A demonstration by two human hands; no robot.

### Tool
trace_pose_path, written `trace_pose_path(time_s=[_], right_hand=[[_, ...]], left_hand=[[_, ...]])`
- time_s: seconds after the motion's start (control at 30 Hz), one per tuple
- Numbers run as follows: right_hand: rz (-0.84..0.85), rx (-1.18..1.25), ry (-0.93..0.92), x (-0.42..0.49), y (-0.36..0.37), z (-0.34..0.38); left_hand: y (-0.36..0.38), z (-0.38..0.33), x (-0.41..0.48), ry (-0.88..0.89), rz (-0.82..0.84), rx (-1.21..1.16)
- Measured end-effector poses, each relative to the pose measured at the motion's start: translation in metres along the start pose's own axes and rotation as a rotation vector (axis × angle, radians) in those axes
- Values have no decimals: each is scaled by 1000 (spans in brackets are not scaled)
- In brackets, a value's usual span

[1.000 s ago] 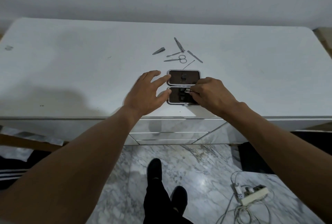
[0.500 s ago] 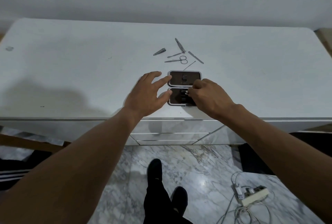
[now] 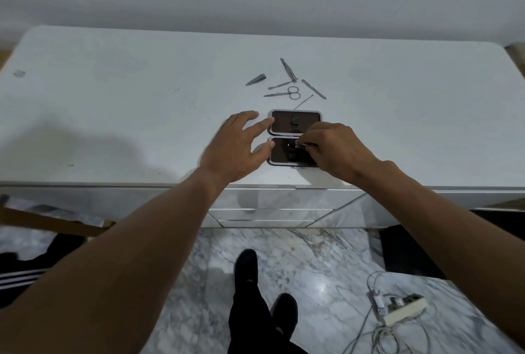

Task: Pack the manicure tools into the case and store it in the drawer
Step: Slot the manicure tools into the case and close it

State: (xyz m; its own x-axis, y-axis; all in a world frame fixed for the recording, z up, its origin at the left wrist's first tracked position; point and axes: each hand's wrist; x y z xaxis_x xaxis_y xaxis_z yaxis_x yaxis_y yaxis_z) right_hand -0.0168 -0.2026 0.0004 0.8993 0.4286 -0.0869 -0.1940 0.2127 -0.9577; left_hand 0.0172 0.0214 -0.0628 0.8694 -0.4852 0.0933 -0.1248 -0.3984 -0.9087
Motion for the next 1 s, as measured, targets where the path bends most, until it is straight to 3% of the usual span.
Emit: trace_pose_path(time_s=[0.17, 0.7, 1.0], right_hand=[[-27, 43, -31, 1, -1, 2], [-71, 201, 133, 7, 6, 5], [-168, 309, 326, -6, -5, -18]], left_hand=[[0, -1, 0, -6, 6, -5], [-1, -2, 0, -20, 25, -8], [-5, -2, 1, -14, 52, 10]])
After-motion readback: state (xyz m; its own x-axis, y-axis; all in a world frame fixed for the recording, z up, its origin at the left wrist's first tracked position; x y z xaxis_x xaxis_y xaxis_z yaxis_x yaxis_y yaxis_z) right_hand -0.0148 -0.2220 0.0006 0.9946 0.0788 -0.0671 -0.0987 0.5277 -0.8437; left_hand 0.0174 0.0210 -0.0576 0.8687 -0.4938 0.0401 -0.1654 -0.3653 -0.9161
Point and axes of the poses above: each hand's wrist, its own x-axis towards the middle knuckle, its own y-axis out of the palm, z = x × y, and after that the axes turned 9 degrees about z, right-handed
